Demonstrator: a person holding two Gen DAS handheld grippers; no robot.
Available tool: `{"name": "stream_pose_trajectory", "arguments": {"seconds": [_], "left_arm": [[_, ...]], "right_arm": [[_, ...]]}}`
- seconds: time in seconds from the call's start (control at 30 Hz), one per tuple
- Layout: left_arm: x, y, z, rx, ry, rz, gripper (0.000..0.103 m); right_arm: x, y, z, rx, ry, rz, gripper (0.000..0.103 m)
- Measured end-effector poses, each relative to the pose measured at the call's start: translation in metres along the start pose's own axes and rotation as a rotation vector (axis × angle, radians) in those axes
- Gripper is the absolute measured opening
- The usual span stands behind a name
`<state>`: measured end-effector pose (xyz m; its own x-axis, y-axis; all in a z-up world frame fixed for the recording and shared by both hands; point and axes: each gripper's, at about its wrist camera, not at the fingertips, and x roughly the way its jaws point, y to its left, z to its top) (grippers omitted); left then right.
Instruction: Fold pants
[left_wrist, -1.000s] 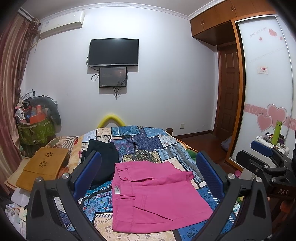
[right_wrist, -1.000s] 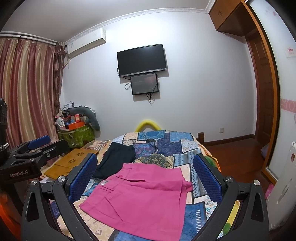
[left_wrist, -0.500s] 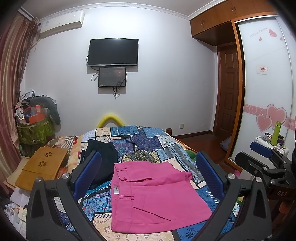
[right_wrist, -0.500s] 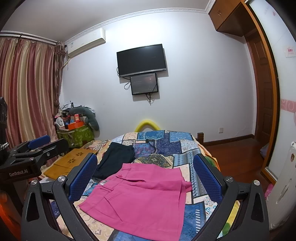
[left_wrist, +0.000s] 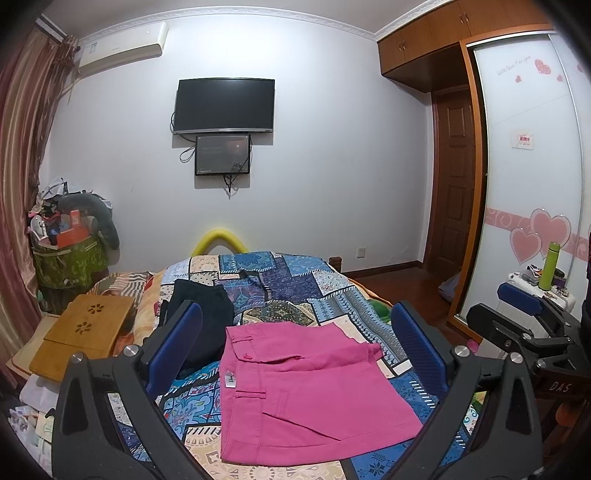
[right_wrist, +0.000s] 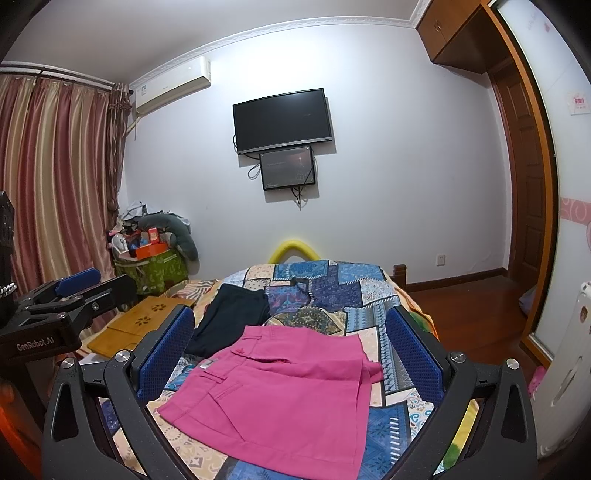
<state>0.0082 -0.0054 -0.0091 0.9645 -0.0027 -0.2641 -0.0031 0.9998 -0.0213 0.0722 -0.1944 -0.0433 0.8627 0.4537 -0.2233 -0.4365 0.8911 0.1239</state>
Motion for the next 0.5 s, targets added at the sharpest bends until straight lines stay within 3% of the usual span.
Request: {"name": "stream_pose_trajectory", "arguments": {"seconds": [0.5], "left_arm": [[0.0062,-0.0035,0.0006,0.000,0.016,-0.006,0.103]], "right_arm": [[0.0042,-0.0026,-0.0032,0.006,0.011,-0.007,0.103]]}}
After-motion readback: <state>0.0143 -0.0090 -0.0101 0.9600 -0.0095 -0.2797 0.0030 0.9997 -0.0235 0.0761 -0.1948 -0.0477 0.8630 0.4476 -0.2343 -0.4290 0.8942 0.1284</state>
